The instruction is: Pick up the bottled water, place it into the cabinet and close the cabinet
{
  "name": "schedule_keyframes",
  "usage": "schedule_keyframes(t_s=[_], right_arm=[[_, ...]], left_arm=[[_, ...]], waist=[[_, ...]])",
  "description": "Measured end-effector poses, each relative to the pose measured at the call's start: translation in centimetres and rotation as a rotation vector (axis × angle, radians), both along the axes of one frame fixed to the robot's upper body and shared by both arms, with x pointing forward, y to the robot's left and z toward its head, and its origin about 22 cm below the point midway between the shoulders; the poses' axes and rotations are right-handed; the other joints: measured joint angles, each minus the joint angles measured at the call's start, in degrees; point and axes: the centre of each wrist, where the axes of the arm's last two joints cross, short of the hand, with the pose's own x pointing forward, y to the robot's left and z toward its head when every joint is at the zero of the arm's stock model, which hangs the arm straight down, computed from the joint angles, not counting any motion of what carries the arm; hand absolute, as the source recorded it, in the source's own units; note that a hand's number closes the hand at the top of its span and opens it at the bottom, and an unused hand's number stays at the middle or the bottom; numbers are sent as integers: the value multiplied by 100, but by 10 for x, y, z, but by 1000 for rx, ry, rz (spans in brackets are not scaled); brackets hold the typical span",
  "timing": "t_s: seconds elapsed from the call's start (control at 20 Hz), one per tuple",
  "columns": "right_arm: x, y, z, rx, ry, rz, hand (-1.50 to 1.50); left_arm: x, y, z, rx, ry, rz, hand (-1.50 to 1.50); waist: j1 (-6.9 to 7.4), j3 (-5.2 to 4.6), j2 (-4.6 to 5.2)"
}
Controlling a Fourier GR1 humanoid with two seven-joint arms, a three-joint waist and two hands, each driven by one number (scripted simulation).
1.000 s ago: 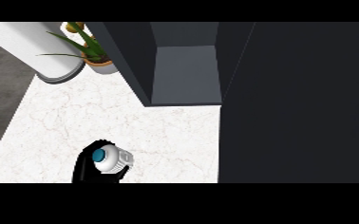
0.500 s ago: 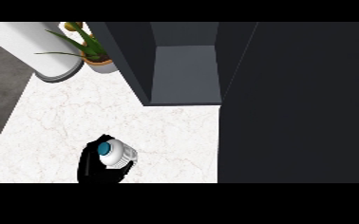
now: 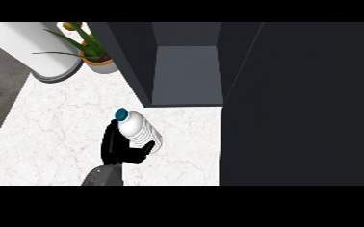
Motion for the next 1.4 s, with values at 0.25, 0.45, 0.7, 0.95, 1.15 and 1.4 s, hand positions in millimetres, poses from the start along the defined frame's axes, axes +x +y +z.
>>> schedule_keyframes(t_s=[0.25,0.45,0.7,0.95,1.15,1.4], right_arm=[[2,-3,0,-16,-2,-6,-150],[2,-1,0,-7,3,-4,-150],[4,-6,0,-26,-16,-7,-150],[9,-6,-2,-21,-22,-24,-150],[8,-12,-2,-35,-31,-17,-150],[12,-17,-2,-50,-42,-12,-150]], left_arm=[[15,-31,32,21,-15,-22,150],[35,-52,59,107,-51,-26,150],[59,-83,90,160,-65,-23,150],[84,-111,122,233,-64,-12,150],[104,-125,140,289,-35,15,150],[132,-126,151,319,8,65,150]], waist=[[4,-4,2],[-8,-6,8],[-54,-8,20],[-81,-8,33],[-136,-8,42],[-182,-9,72]])
